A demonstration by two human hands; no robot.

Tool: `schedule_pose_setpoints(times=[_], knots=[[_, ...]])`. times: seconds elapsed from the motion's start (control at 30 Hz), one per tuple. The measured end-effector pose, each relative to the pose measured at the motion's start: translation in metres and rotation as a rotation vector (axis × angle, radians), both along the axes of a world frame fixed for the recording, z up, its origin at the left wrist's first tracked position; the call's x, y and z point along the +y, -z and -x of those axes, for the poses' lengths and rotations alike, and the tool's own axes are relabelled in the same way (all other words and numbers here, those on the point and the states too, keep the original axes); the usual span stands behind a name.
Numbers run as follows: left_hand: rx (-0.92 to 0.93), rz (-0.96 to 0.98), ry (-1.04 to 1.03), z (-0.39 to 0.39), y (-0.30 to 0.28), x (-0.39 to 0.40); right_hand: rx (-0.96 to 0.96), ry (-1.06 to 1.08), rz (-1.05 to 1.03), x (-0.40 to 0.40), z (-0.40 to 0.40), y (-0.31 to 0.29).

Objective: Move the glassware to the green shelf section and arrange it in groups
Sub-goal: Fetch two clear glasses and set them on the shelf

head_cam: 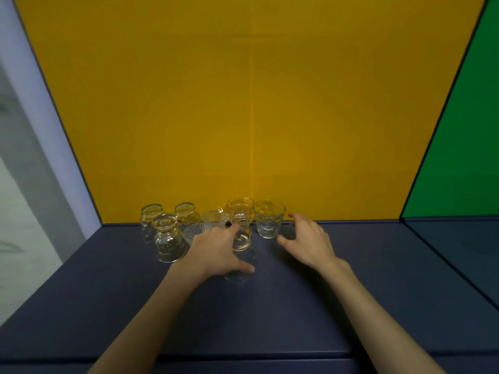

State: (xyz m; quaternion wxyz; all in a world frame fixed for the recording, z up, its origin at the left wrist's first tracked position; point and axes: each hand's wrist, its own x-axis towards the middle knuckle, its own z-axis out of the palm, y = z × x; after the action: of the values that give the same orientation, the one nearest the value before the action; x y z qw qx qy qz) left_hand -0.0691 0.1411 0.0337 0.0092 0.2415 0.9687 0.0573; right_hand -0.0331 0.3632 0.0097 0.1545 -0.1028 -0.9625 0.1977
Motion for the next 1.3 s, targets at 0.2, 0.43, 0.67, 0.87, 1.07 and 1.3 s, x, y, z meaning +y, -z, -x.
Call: schedule_pose_setpoints(times=[0.2,0.43,0.67,0.87,1.07,1.3], knots=[[-0.021,-0.114,0.005,0.003,0.008,-0.006,-0.015,-0.003,0.022,-0.004,0.01,0.003],[-0.327,-0.991,-0.099,-0.002,0.013,-0.028,-0.013,-0.002,0.115,-0.004,0.018,0.007],[-0.447,-1.441,-0.098,-0.003,0.011,-0.033,0.0,0.025,0.273,-0.004,0.035,0.009],[-0.348,-1.33,-0.149,-0.004,0.012,-0.034,0.043,0.055,0.523,-0.004,0.053,0.013],[-0.327,-1.27,-0.121,-0.002,0.014,-0.038,0.103,-0.01,0.755,-0.011,0.065,0.021],[-0.316,-1.242,-0.112,-0.002,0.016,-0.036,0.144,0.05,0.759,-0.008,0.056,0.029]])
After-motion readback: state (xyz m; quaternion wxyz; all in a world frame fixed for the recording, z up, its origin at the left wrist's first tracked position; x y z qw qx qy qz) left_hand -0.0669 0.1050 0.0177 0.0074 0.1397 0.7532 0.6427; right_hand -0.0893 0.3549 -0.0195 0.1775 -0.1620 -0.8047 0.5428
